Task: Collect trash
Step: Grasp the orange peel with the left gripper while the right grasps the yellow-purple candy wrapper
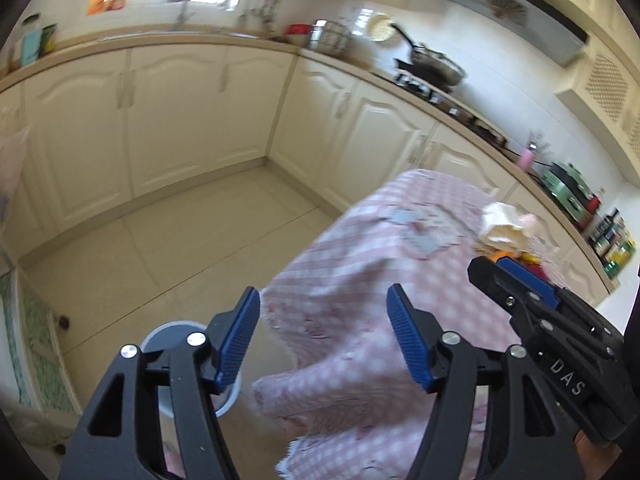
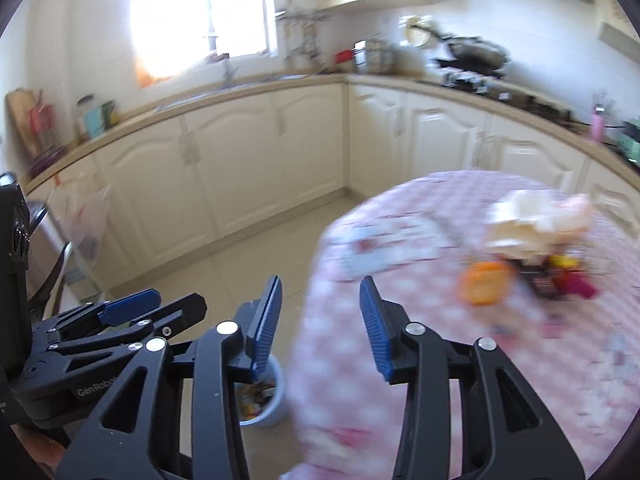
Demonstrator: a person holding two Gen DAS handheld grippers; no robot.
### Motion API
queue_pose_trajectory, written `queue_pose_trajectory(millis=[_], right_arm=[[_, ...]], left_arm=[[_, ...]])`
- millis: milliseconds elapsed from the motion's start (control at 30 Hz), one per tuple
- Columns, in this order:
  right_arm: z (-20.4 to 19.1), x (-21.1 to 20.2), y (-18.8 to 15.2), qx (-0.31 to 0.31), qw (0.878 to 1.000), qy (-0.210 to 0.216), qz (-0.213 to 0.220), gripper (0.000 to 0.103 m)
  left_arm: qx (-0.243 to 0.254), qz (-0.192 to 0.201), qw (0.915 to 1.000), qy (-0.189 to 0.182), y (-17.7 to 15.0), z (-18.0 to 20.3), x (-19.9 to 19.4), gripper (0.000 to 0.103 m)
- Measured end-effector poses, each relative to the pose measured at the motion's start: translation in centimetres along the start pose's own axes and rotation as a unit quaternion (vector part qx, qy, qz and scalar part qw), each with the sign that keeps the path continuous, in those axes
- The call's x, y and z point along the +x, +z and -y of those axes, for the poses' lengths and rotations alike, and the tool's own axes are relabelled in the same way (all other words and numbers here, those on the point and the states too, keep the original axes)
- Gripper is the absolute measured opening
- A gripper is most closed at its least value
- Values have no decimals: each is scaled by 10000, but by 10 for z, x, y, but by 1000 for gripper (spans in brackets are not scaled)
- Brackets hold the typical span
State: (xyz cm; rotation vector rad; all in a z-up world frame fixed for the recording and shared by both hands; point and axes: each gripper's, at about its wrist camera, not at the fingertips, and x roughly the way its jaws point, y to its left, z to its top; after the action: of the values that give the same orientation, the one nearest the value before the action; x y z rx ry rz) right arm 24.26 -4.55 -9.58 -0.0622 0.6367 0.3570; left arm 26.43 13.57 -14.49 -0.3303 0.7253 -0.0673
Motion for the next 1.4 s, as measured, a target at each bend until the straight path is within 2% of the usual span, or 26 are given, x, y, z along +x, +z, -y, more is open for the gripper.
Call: queue_pose_trajectory(millis=[200, 267, 333, 433, 600, 767, 800, 833, 867, 900, 967, 1100, 1133, 1167, 1200, 1400], right_arm=[[86, -35, -4, 413, 9967, -674, 183, 43], [116, -41, -9, 581, 9942, -890, 165, 45], [139, -44, -13, 684, 9922, -1038, 87, 50], [169, -41, -17, 804, 9891, -1232, -32, 51], [202, -30, -22, 971, 9873, -1235, -232, 52], [208, -16, -18, 898, 9883, -1155, -422, 52], [207, -14, -17, 883, 9885, -1146, -448, 53], [208, -10, -14, 867, 9886, -1142, -451, 53], [209, -5, -12, 847, 9887, -1148, -464, 54], [210, -1, -10, 857, 9885, -1148, -488, 54], [212, 5, -7, 877, 9882, -1137, -531, 54], [216, 22, -6, 891, 9878, -1049, -728, 54], [216, 25, -7, 910, 9879, -953, -813, 47], [217, 25, -7, 937, 9880, -898, -841, 30], [216, 23, -8, 954, 9883, -860, -823, 25], [210, -11, -8, 973, 9890, -1036, -413, 24]], left_arm=[[491, -123, 9967, -627, 6, 90, 22, 69], [642, -140, 9952, -732, 4, 112, 30, 69], [864, -143, 9932, -762, 5, 135, 41, 69], [1133, -231, 9906, -732, 4, 161, 60, 69], [1300, -361, 9890, -600, 11, 184, 94, 69], [1224, -546, 9897, -512, 18, 188, 118, 68], [1217, -576, 9895, -521, 18, 188, 120, 63], [1234, -640, 9887, -558, 20, 189, 124, 51], [1240, -692, 9881, -594, 19, 189, 125, 46], [1237, -760, 9872, -658, 20, 189, 129, 35], [1261, -840, 9859, -712, 18, 190, 133, 33], [1281, -719, 9853, -871, 17, 191, 128, 29], [1286, -652, 9853, -914, 17, 192, 125, 29], [1293, -610, 9853, -938, 18, 193, 122, 29], [1298, -555, 9852, -976, 18, 192, 118, 29], [1111, -307, 9826, -1454, 23, 184, 84, 28]])
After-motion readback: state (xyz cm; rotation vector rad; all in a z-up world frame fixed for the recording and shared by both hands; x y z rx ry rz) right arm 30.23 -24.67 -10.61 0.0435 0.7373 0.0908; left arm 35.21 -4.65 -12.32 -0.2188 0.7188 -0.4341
